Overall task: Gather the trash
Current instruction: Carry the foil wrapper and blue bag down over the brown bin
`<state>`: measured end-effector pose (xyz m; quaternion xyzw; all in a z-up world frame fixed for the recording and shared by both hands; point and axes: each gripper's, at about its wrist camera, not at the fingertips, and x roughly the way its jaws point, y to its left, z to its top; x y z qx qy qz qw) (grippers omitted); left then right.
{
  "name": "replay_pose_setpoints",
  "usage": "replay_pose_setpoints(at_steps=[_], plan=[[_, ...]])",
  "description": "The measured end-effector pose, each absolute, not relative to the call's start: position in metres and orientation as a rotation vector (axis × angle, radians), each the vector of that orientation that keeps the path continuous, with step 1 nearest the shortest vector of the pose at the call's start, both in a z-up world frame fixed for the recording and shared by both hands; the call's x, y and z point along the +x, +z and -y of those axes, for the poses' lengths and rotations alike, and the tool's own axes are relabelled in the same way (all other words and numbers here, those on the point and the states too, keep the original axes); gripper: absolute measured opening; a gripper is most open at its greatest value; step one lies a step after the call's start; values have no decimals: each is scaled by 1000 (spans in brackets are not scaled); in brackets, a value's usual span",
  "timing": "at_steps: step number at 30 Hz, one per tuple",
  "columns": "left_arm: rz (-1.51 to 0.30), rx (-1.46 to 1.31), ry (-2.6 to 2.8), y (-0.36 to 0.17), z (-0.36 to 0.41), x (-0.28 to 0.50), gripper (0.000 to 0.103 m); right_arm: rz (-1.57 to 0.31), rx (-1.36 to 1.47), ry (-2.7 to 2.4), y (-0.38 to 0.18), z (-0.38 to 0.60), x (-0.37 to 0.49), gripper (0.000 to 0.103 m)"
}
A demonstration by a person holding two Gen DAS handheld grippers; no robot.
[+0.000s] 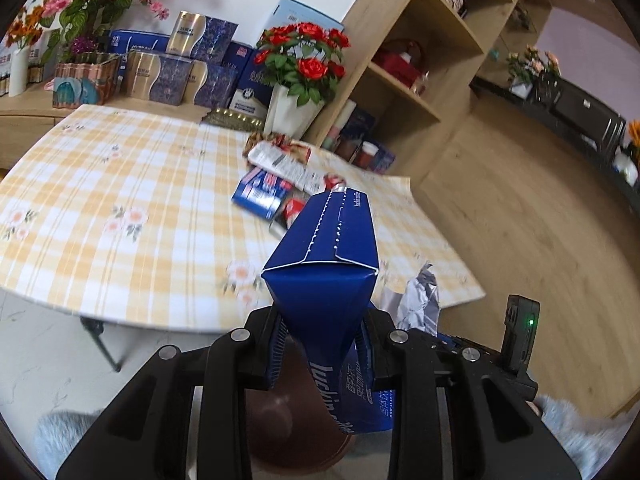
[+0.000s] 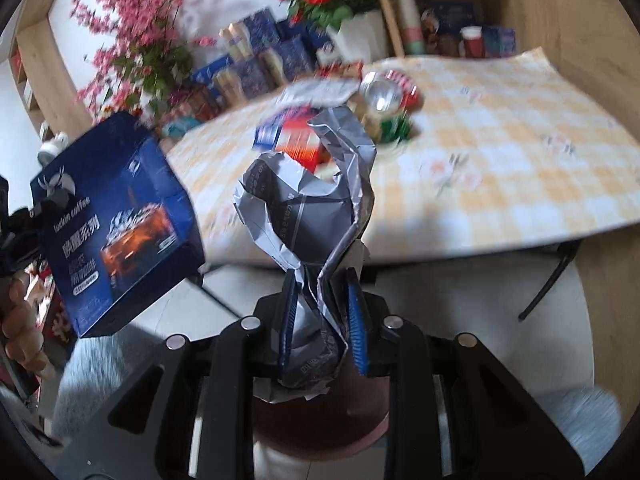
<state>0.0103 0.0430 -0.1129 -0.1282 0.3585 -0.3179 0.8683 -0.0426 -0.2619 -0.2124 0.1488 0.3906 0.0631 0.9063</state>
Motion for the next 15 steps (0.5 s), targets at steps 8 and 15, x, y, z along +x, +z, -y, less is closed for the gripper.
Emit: replay_pose_setpoints(at_steps=[8,15], plan=[[-789,-217,-605,-148,-45,-18,29,-968,275,194,-256,231,-45,27],[-798,-155,-572,-171,-35,-24,29,-1084,291,180,-280,229,-35,27]])
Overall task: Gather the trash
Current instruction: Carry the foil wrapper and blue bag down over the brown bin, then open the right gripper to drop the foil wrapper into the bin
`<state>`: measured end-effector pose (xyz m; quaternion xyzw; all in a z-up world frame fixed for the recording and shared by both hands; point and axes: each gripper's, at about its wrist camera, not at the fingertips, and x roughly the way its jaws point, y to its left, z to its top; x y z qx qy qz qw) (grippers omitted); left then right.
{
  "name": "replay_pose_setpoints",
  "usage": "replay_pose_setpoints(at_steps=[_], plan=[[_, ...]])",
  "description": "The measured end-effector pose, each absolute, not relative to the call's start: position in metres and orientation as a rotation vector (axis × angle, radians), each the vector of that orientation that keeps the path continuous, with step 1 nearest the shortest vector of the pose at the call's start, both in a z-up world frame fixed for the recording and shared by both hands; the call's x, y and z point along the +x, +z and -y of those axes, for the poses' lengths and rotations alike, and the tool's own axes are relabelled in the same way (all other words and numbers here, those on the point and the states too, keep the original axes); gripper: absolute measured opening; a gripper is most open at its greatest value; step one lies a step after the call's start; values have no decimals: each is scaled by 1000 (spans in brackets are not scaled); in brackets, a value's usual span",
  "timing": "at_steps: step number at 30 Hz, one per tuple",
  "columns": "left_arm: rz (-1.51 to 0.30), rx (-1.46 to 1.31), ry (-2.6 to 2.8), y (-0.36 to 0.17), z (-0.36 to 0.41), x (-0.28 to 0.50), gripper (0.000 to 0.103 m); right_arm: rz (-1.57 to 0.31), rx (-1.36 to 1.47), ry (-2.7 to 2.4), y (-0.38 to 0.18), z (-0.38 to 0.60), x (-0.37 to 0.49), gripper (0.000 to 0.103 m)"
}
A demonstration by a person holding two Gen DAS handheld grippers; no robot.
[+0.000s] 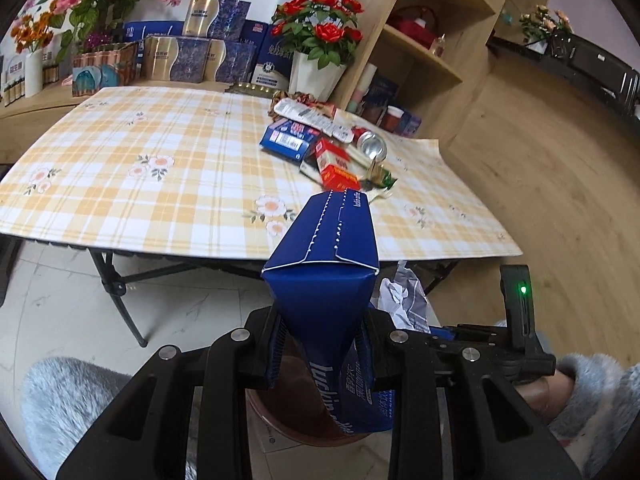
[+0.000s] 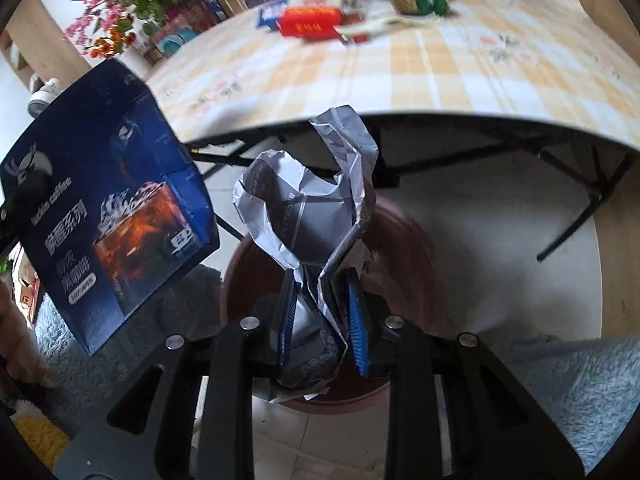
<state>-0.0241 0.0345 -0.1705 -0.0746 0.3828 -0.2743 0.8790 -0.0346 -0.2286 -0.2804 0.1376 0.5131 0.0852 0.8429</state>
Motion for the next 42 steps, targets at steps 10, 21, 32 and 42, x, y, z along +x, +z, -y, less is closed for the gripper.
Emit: replay_pose_setpoints(at_steps=[10,21,32,42], plan=[[-861,-181,-543,-196,-35,-18,29,-1140,318,159,-295,233,-29,52],[-927,-174,-516,-212,-31,-10,30,-1116,336,78,-292,242,-27,75],[-964,-110,-487,-215,-19,-6,30,-1087,359,43,-289,253,-28,92],[-1005,-2,-621,-226,36,5,31,-1075,452,-40,-293,273,-32,95]])
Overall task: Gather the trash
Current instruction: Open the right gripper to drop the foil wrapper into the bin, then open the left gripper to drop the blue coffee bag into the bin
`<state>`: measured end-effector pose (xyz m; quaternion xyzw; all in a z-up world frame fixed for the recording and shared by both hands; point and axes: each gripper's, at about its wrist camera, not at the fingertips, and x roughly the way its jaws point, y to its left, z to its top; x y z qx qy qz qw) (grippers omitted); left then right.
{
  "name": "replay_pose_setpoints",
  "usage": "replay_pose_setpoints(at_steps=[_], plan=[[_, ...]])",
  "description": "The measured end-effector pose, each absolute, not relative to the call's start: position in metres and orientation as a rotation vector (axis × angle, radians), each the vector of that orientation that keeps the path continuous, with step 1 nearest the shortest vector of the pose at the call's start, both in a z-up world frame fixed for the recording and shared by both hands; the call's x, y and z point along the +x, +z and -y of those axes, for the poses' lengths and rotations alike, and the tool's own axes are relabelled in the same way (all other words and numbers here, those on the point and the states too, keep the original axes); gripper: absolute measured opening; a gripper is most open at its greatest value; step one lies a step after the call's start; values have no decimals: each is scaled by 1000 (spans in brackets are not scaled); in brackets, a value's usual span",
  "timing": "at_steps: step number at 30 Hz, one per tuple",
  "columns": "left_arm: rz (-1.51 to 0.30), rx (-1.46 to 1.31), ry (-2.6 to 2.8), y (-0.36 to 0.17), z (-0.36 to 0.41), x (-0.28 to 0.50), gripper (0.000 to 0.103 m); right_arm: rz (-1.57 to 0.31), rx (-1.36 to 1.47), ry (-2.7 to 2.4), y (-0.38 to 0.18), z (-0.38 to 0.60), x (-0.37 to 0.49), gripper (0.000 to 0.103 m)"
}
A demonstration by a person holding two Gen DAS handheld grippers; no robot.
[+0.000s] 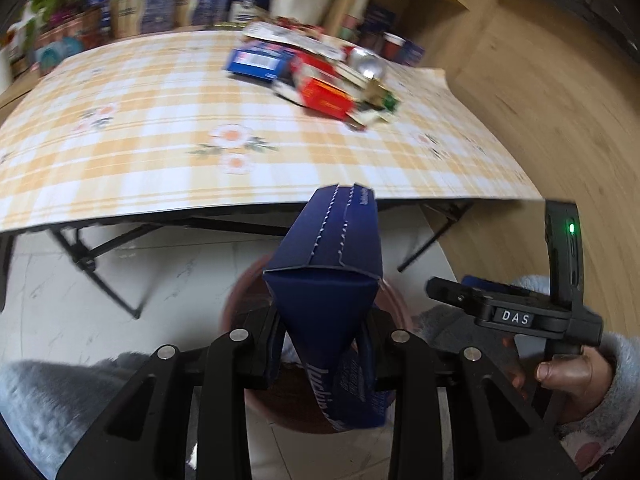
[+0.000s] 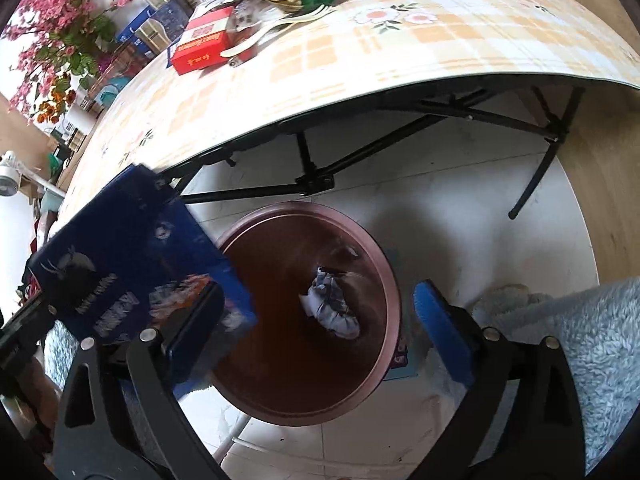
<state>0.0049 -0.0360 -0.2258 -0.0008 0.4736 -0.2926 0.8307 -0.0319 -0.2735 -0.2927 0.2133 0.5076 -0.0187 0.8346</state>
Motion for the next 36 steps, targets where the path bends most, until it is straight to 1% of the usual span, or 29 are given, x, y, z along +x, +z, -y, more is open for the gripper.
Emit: replay_pose_setpoints(at_steps=[7,14,24,28,35,36], plan=[[-1076,47,-662,-260,53,0,31,-1086,475,-61,-297,282,-32,95],[-1144,-5,-692,-274,49,7,31,-1113,493,-77,-305,283,-27,95],[-1133,-39,-698,-268,41,4,30,-1120,499,-82,-305,284,-26,95],[-1169,-43,-688,-276,43,8,30,-1122,501,-81,-305,284,-27,95],[-1179,-91,-654,-279,34,15,29,-1120,497,-81,-304,284,-27,95],[-1178,-92,-639,-279,33,16,30,-1120,499,-81,-304,284,-27,95]])
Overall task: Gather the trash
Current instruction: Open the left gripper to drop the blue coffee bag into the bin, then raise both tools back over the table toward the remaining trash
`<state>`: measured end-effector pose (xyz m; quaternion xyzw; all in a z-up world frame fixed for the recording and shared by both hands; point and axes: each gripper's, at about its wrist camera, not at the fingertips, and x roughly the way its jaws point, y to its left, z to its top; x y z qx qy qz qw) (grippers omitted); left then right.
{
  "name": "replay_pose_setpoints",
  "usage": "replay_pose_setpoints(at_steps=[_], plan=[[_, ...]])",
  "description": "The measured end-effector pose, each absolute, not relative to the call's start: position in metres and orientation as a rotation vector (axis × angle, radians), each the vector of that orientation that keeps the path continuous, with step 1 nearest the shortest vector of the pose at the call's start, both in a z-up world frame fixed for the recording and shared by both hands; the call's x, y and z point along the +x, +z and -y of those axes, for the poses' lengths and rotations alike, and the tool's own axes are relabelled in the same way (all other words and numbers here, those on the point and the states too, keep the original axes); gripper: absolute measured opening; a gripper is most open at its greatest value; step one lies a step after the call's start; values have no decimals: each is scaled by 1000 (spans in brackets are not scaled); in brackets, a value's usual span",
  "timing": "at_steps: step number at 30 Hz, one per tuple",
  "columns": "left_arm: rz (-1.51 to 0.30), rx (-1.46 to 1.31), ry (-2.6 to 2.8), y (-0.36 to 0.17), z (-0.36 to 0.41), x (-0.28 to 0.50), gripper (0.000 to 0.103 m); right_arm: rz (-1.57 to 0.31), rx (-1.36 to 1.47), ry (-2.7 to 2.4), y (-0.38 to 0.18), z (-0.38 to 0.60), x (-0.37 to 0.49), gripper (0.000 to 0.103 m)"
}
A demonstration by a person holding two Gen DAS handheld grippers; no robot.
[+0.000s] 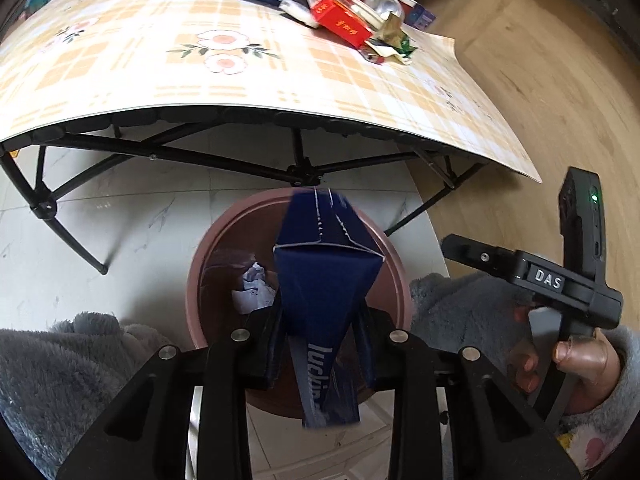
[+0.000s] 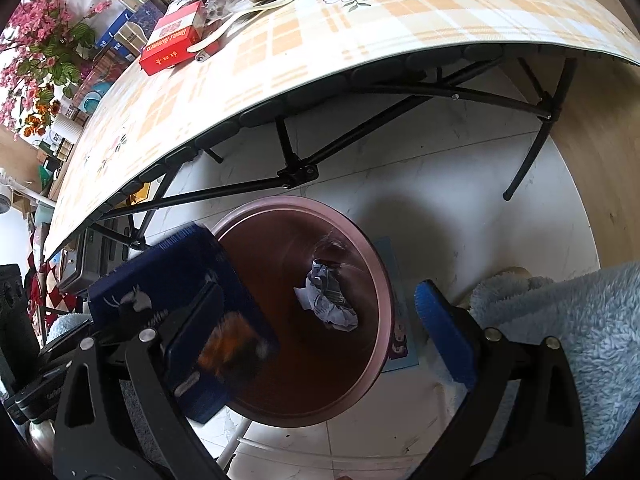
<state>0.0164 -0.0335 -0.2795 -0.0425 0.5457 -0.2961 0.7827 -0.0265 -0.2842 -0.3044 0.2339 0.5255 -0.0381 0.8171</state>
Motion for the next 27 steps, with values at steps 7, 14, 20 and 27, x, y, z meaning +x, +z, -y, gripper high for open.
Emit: replay_pose_setpoints(at_steps=[7,14,20,27], plan=[[-1000,-175,-577,-249,10,11,73,-1118,492,-80,-304,283,-27,95],[-890,-225,-428,-231,-13,9,84,-1119,484,-80,-304,281,-26,95],[-858,-224,-366,-230,-20,14,91,-1121,482,-80,-304,281,-26,95],[-828,-196,-355,-223,-21,15,93,-1077,470,-76,-289,286,-24,97]])
